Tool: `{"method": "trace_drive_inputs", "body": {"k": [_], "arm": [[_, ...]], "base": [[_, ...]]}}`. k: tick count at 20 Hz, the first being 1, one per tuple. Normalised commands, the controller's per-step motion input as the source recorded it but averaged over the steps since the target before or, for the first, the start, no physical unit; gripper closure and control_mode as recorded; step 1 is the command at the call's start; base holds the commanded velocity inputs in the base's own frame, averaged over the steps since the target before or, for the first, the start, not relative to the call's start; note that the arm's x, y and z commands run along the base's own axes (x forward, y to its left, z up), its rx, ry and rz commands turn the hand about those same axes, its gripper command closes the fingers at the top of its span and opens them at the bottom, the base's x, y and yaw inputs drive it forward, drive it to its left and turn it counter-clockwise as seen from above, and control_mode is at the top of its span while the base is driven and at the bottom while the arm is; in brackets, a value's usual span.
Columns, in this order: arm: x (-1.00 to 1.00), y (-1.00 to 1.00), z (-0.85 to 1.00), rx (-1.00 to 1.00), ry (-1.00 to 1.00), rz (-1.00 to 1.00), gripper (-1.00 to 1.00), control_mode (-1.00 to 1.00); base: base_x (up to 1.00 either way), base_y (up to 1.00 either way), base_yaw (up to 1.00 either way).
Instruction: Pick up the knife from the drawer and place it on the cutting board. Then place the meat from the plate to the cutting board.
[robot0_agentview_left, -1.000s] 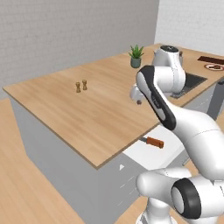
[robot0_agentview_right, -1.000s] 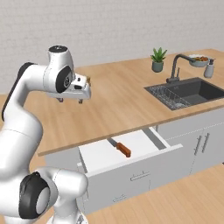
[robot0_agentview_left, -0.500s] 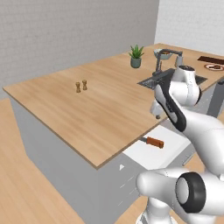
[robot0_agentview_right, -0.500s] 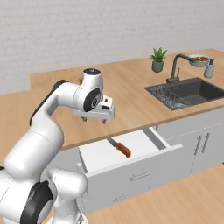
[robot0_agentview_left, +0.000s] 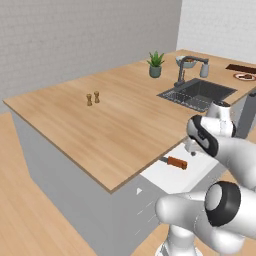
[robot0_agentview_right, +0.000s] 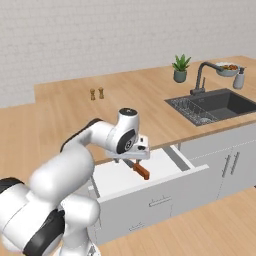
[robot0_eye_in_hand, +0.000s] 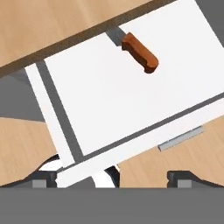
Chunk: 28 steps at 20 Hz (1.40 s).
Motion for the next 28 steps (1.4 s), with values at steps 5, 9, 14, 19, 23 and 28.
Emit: {"method": "trace_drive_inputs", "body": {"k": [5, 9, 14, 19, 23, 28], "arm": [[0.26, -0.66, -0.85, 0.03, 0.03, 0.21, -1.00, -1.00], [0.46, -0.14, -0.42, 0.00, 0.07, 0.20, -1.00, -1.00], [0.34, -0.05, -0.30, 0.00, 0.06, 0.16, -1.00, -1.00], [0.06, -0.05, -0.68, 0.00, 0.15, 0.11, -1.00, -1.00], [-0.19, -0.31, -0.46, 0.00, 0.12, 0.01, -1.00, -1.00], [-0.94, -0.69, -0.07, 0.03, 0.02, 0.00, -1.00, -1.00]], "base": [[0.00, 0.00, 0.00], [0.00, 0.00, 0.00], [0.00, 0.00, 0.00], [0.00, 0.00, 0.00], [0.00, 0.00, 0.00], [0.00, 0.00, 0.00]]}}
